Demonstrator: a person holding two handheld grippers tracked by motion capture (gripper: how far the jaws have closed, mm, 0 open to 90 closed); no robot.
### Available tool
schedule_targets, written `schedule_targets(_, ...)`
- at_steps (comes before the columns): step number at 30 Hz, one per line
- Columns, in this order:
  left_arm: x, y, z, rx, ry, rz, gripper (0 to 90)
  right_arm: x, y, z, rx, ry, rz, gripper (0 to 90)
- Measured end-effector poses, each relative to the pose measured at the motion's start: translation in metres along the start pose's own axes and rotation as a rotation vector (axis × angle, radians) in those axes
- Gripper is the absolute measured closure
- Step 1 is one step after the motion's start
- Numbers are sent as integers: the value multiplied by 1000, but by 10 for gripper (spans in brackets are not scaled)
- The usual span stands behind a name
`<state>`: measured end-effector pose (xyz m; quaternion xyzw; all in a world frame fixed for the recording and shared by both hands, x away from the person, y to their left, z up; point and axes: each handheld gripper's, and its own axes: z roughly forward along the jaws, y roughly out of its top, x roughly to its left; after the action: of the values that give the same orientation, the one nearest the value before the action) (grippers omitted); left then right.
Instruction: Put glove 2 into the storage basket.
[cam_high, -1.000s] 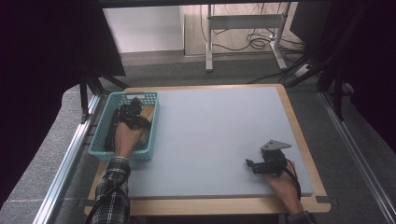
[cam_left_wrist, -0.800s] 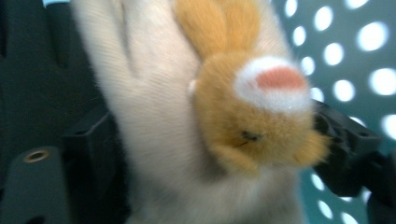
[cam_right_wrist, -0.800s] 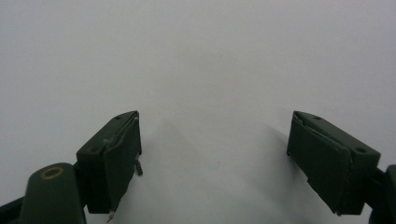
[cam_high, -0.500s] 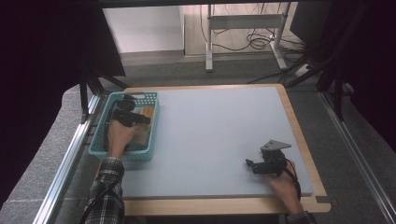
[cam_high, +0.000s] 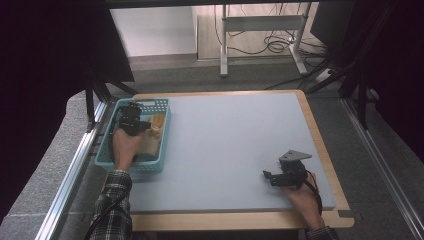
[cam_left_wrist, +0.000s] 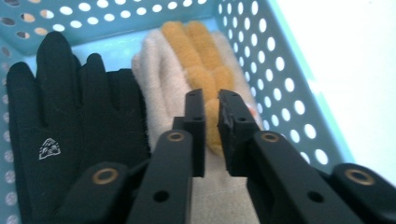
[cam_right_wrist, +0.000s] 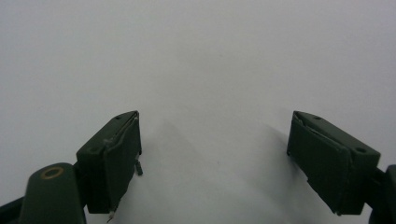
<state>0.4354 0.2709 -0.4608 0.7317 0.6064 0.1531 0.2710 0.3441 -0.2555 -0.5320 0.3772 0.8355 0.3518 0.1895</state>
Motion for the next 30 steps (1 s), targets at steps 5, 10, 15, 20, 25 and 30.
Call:
schedule_targets(5, 1, -2, 8, 48, 52, 8, 864, 0, 0, 0, 0, 0, 0, 171)
schedule_targets(10, 9, -6, 17, 66, 122, -16, 849, 0, 0, 0, 0, 0, 0, 171)
schedule_targets(15, 12, -10, 29, 110, 90, -26, 845, 0, 0, 0, 0, 0, 1, 171)
schedule_targets(20, 7, -9, 37, 123, 30, -34, 859, 0, 0, 0, 0, 0, 0, 172)
schedule_targets(25, 9, -8, 35, 123, 26, -47, 857, 0, 0, 0, 0, 0, 0, 171)
schedule_targets(30, 14, -7, 29, 99, 57, -53, 778, 0, 0, 0, 0, 0, 0, 172)
